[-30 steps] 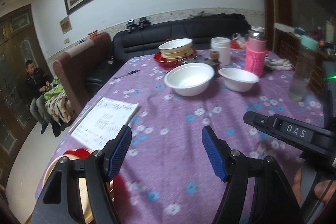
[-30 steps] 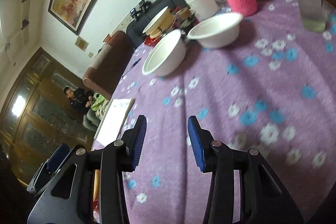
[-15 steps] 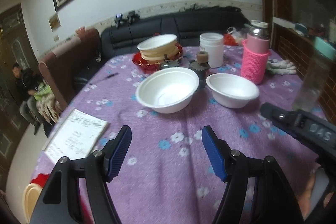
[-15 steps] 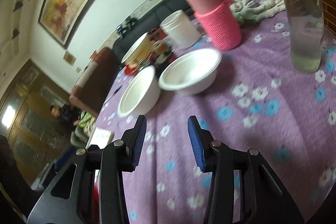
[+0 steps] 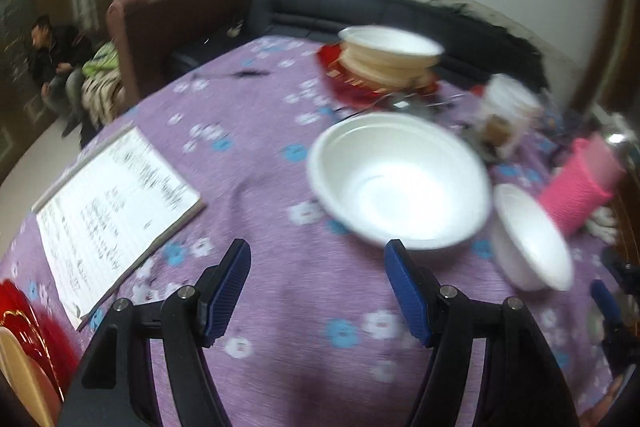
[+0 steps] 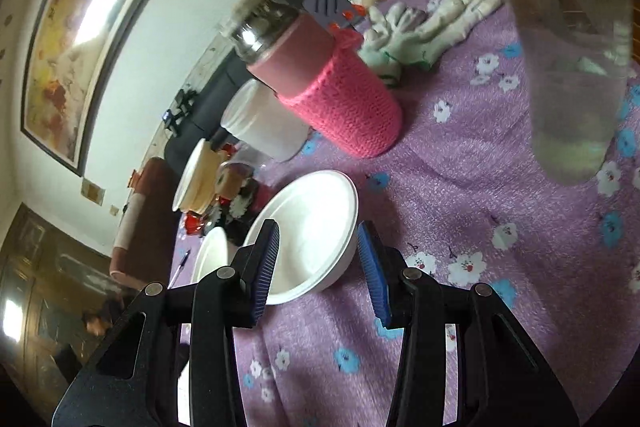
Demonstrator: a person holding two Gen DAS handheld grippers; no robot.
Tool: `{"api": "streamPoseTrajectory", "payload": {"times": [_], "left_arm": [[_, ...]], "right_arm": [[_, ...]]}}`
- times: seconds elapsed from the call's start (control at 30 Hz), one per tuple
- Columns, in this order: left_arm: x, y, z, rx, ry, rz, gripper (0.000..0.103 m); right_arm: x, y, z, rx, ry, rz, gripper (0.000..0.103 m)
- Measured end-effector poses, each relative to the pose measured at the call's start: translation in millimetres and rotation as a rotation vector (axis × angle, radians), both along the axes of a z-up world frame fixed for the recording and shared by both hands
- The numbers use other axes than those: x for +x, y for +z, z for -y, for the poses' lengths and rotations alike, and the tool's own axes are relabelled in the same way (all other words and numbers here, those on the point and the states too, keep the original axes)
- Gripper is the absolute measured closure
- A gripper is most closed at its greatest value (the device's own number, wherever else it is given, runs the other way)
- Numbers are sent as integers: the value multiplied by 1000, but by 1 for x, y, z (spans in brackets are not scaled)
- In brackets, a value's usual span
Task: Organize plates and bowls
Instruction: 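Move both grippers toward the white paper bowls beside the pink bottle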
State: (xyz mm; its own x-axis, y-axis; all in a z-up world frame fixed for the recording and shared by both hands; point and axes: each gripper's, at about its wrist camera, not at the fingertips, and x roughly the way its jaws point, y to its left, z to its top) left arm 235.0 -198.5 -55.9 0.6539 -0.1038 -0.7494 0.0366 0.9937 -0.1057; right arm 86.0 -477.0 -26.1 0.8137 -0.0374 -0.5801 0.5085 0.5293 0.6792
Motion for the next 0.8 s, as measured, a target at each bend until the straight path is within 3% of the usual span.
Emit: {"api": "streamPoseTrajectory", "payload": {"times": [0.13, 0.33, 0.5, 0.6, 0.8], "left_arm": [[9, -13, -13, -12, 9, -52, 34], [18, -12, -45, -78, 94, -92, 34], [24, -20, -52, -70, 131, -130, 34], [26, -26, -49, -91, 111, -168, 34], [24, -25, -47, -103, 90, -177, 34]], "right_arm": [[6, -12, -1, -25, -7, -31, 62], [3, -1, -10, -46, 16, 16, 62], [11, 20, -47, -34, 149, 56, 62], [26, 22, -69, 3, 223, 36, 62], [56, 19, -86, -12, 265, -43, 62]]}}
